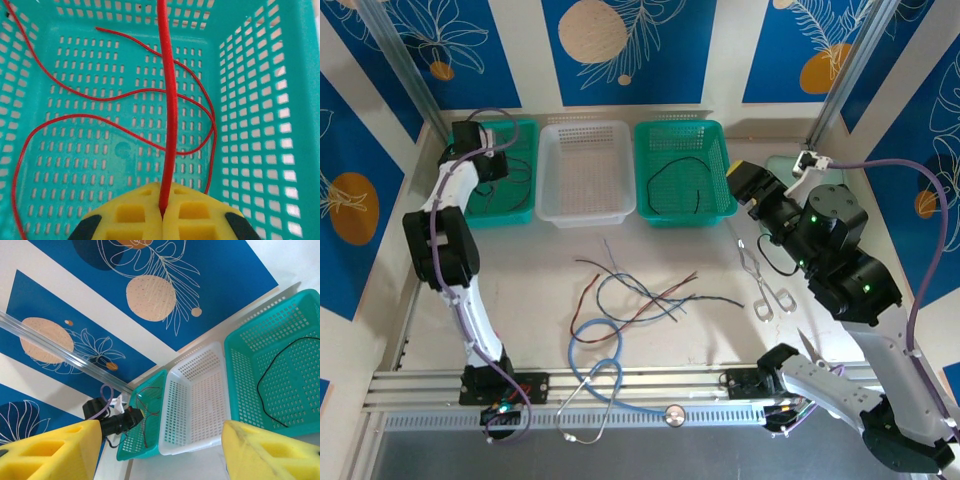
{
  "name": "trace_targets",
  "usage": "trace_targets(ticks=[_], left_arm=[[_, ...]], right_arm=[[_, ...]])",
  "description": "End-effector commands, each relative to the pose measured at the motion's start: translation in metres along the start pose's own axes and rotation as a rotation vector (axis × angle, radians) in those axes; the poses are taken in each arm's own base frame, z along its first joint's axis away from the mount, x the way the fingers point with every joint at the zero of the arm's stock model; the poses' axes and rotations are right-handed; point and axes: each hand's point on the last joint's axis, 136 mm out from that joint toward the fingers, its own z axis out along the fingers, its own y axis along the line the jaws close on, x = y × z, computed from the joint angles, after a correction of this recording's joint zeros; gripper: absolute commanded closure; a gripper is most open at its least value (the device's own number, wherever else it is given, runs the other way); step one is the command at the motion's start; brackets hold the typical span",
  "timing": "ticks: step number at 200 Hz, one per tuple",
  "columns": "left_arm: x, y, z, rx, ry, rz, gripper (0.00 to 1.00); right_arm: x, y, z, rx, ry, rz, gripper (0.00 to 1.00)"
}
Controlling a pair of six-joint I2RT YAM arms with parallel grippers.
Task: Untangle the cables
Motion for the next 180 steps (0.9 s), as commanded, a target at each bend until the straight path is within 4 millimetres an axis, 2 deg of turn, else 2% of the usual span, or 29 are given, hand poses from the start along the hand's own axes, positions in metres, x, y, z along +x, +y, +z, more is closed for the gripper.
trace_targets(ticks=[1, 37, 72, 80, 101, 108, 125, 140, 157, 180], left_arm=[[0.008, 0.005, 0.013, 0.011, 0.122, -0.015, 1.0], [0.028, 0.005, 0.033, 0.026, 0.199, -0.027, 1.0], [0.042, 0.01, 0.044, 0.008, 0.232, -0.042, 1.0], [0.044, 0.009, 0.045, 0.011, 0.235, -0.036, 0.95], [0.047, 0.006, 0.047, 0.03, 0.244, -0.026, 0.89], [0.047, 0.004, 0.047, 0.036, 0.245, -0.029, 0.83], [0.039, 0.002, 0.042, 0.039, 0.225, -0.034, 0.56], [0.023, 0.0, 0.029, 0.038, 0.177, -0.014, 0.46], [0.002, 0.0, 0.01, -0.001, 0.118, 0.028, 0.28], [-0.019, -0.003, -0.019, -0.019, 0.055, 0.043, 0.16]], right_arm=[[-0.006, 0.001, -0.003, 0.005, -0.015, -0.008, 0.35], [-0.005, 0.003, -0.002, 0.003, -0.003, -0.013, 0.36], [-0.001, -0.007, 0.005, 0.031, -0.01, -0.027, 0.36], [-0.001, -0.003, 0.007, 0.024, 0.006, -0.035, 0.36], [0.003, 0.0, 0.013, 0.026, 0.039, -0.045, 0.36], [0.005, -0.003, 0.015, 0.033, 0.043, -0.041, 0.36], [0.012, -0.014, 0.019, 0.056, 0.043, -0.017, 0.36], [0.02, -0.026, 0.022, 0.08, 0.048, 0.002, 0.36], [0.026, -0.035, 0.023, 0.106, 0.067, 0.017, 0.36], [0.032, -0.04, 0.024, 0.118, 0.091, 0.025, 0.36]])
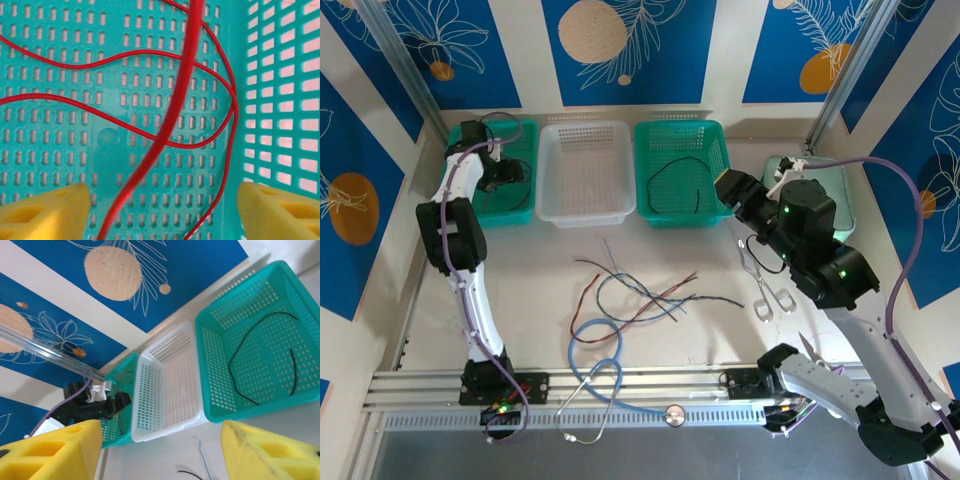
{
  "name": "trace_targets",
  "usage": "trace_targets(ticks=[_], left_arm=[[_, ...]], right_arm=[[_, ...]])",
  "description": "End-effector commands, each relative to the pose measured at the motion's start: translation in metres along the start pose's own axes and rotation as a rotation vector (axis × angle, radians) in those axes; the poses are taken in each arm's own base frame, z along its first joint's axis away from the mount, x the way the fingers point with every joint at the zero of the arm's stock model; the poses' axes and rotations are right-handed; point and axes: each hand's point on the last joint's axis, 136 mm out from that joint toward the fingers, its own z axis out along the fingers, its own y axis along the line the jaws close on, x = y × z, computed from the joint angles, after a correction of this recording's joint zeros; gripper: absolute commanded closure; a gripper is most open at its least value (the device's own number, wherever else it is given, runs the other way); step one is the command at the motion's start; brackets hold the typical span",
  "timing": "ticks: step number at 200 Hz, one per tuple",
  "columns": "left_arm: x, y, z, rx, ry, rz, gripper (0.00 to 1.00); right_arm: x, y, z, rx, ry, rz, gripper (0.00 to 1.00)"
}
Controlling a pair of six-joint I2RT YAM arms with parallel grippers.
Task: Untangle the cables
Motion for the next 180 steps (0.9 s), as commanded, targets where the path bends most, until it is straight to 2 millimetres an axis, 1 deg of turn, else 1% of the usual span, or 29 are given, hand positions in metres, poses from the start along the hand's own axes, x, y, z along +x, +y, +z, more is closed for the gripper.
trace_targets(ticks=[1, 19, 39, 58, 76, 94, 112, 129, 137, 149, 180], left_arm=[[-0.035, -0.006, -0.063, -0.03, -0.123, 0.038, 0.15], [-0.036, -0.014, -0.086, -0.013, -0.136, 0.058, 0.09], [-0.03, -0.016, -0.107, -0.02, -0.132, 0.071, 0.01], [-0.021, -0.02, -0.123, 0.0, -0.131, 0.058, 0.01], [-0.013, -0.033, -0.136, 0.061, -0.151, 0.018, 0.01], [-0.007, -0.039, -0.15, 0.055, -0.184, 0.033, 0.01], [0.0, -0.044, -0.168, 0.056, -0.202, 0.044, 0.0], [0.012, -0.061, -0.188, 0.07, -0.221, 0.085, 0.01], [0.023, -0.075, -0.197, 0.085, -0.227, 0.124, 0.0], [0.045, -0.096, -0.206, 0.106, -0.222, 0.189, 0.0], [0.116, -0.148, -0.22, 0.221, -0.203, 0.283, 0.02]], right_arm=[[0.002, -0.001, -0.003, -0.006, 0.01, 0.027, 0.36], [0.006, -0.005, -0.003, 0.0, 0.02, 0.04, 0.36], [0.012, -0.011, -0.002, 0.008, 0.034, 0.054, 0.37], [0.019, -0.017, 0.0, 0.019, 0.054, 0.065, 0.37], [0.028, -0.022, 0.001, 0.024, 0.078, 0.079, 0.38], [0.039, -0.032, 0.003, 0.039, 0.104, 0.105, 0.38], [0.052, -0.045, 0.004, 0.074, 0.131, 0.13, 0.39], [0.066, -0.064, 0.006, 0.135, 0.168, 0.132, 0.4], [0.077, -0.075, 0.008, 0.18, 0.199, 0.134, 0.41], [0.096, -0.093, 0.01, 0.253, 0.258, 0.14, 0.41], [0.151, -0.143, 0.008, 0.466, 0.397, 0.228, 0.41]])
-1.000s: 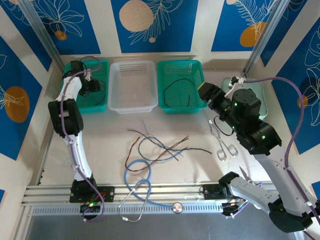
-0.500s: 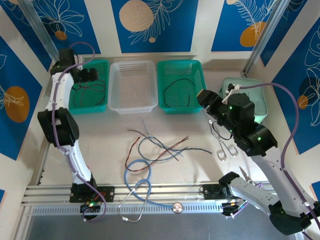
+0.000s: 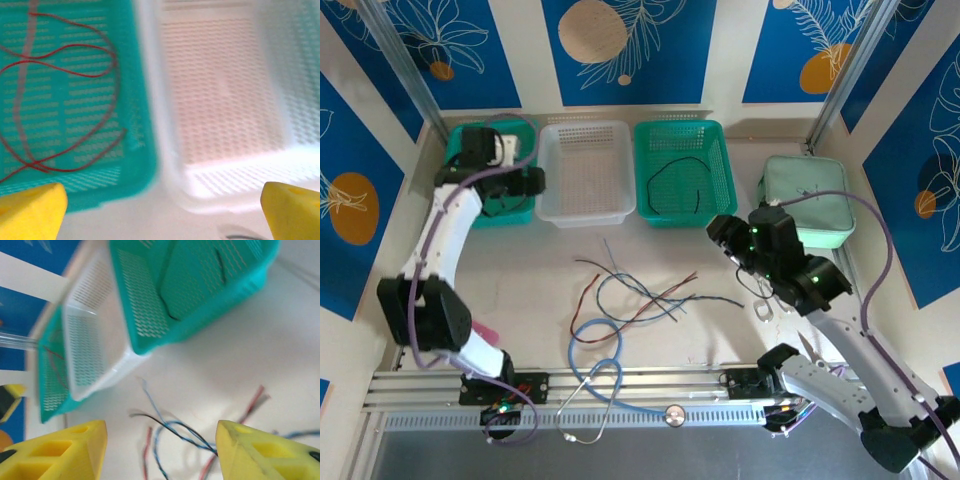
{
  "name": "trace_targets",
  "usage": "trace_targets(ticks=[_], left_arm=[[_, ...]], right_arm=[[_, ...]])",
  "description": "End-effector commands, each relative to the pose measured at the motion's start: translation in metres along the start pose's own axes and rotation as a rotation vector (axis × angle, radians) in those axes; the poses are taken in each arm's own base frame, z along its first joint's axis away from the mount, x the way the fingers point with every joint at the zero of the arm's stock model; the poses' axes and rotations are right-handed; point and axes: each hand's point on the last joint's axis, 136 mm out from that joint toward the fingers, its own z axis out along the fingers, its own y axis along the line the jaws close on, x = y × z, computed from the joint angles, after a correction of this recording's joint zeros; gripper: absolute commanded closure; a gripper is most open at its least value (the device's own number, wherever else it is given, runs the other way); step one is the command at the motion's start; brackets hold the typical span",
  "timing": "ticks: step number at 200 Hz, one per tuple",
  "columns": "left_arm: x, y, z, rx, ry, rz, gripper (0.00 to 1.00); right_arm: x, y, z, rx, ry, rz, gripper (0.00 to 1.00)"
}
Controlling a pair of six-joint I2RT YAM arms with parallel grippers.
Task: Untangle the cables
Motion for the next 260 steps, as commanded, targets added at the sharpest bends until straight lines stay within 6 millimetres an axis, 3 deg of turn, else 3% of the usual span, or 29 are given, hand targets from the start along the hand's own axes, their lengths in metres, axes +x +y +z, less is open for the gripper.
trace_targets(ticks=[1, 33, 74, 117, 178, 260], left_arm=[[0.028, -0.045, -0.023, 0.092, -0.028, 0.063, 0.02], [0.074, -0.095, -0.035, 0.211, -0.026, -0.002, 0.07], [0.128, -0.155, -0.033, 0.325, 0.02, 0.029, 0.09], [0.167, -0.191, -0.022, 0.338, 0.054, 0.086, 0.08], [0.185, -0.216, -0.014, 0.361, 0.099, 0.14, 0.06], [0.194, -0.212, -0.016, 0.33, 0.119, 0.167, 0.05]], right_arm=[[0.041, -0.051, 0.016, 0.19, 0.13, 0.091, 0.41], [0.069, -0.087, 0.035, 0.308, 0.16, 0.136, 0.43], [0.077, -0.133, 0.042, 0.53, 0.103, 0.248, 0.54], [0.083, -0.147, 0.057, 0.594, 0.076, 0.372, 0.55], [0.082, -0.176, 0.074, 0.675, 0.046, 0.564, 0.56], [0.088, -0.196, 0.097, 0.723, 0.101, 0.665, 0.6]])
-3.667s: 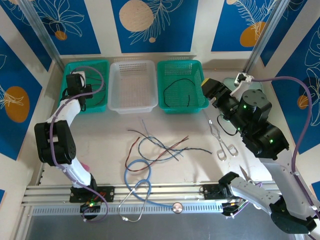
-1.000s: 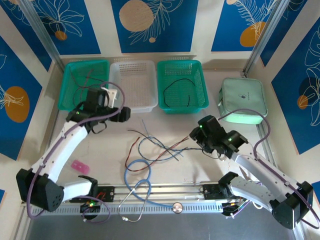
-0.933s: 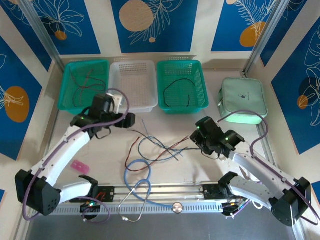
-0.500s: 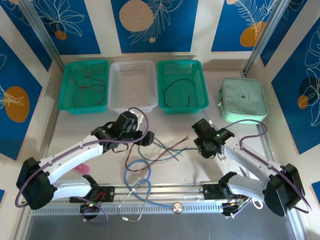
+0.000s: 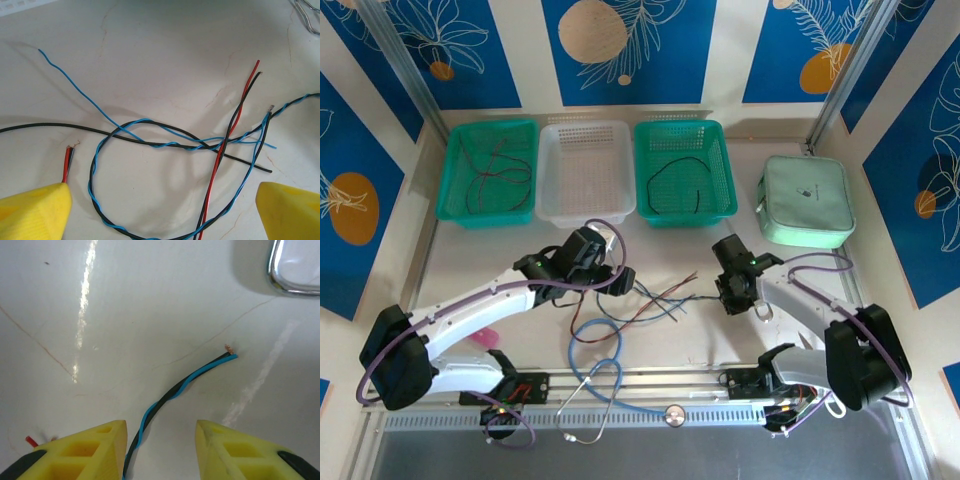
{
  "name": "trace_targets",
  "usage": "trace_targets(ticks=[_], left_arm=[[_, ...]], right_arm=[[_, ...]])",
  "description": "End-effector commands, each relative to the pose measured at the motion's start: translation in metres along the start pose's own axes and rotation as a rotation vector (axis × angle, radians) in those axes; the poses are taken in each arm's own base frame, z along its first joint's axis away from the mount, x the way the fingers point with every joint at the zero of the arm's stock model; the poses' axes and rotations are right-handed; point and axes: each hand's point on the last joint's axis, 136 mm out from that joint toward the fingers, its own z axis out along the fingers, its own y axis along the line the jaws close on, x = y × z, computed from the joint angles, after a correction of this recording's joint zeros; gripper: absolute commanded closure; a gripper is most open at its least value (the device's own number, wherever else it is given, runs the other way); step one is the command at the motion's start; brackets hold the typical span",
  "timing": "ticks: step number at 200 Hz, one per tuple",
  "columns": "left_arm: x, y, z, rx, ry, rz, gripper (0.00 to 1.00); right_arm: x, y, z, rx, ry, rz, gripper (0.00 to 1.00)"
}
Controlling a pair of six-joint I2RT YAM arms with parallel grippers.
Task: Untangle the cables
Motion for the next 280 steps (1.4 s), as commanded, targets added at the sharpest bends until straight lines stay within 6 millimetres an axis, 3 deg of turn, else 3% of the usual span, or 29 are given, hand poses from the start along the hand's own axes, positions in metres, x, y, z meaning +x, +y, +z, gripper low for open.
trace_targets(ticks=[1, 49, 89, 115, 132, 157, 186, 235, 280], left_arm=[[0.001, 0.001, -0.003, -0.016, -0.003, 0.002, 0.05], [0.005, 0.001, -0.005, -0.022, 0.011, 0.003, 0.04], [0.006, 0.003, -0.007, -0.033, 0.015, 0.012, 0.03], [0.008, 0.004, -0.01, -0.039, 0.02, 0.017, 0.02], [0.008, 0.004, -0.012, -0.041, 0.014, 0.017, 0.02], [0.008, 0.005, -0.013, -0.041, 0.01, 0.016, 0.02], [0.006, 0.002, -0.013, -0.031, 0.003, 0.017, 0.02], [0.002, -0.001, -0.012, -0.016, -0.009, 0.016, 0.02], [-0.002, 0.0, -0.011, -0.027, -0.025, -0.006, 0.02]], right_arm=[[0.002, 0.0, 0.007, 0.018, 0.037, 0.037, 0.6], [0.005, -0.005, 0.021, 0.104, 0.043, 0.053, 0.65], [0.015, -0.008, 0.035, 0.166, 0.085, 0.097, 0.87], [0.021, 0.009, 0.034, 0.089, 0.109, 0.084, 1.0], [0.016, 0.023, 0.022, 0.019, 0.074, 0.082, 1.0], [0.003, 0.046, -0.008, -0.094, 0.005, 0.059, 1.0], [-0.014, 0.07, -0.058, -0.224, -0.08, 0.011, 1.0], [-0.033, 0.117, -0.161, -0.593, -0.273, -0.199, 1.0], [-0.026, 0.155, -0.256, -0.995, -0.381, -0.379, 1.0]])
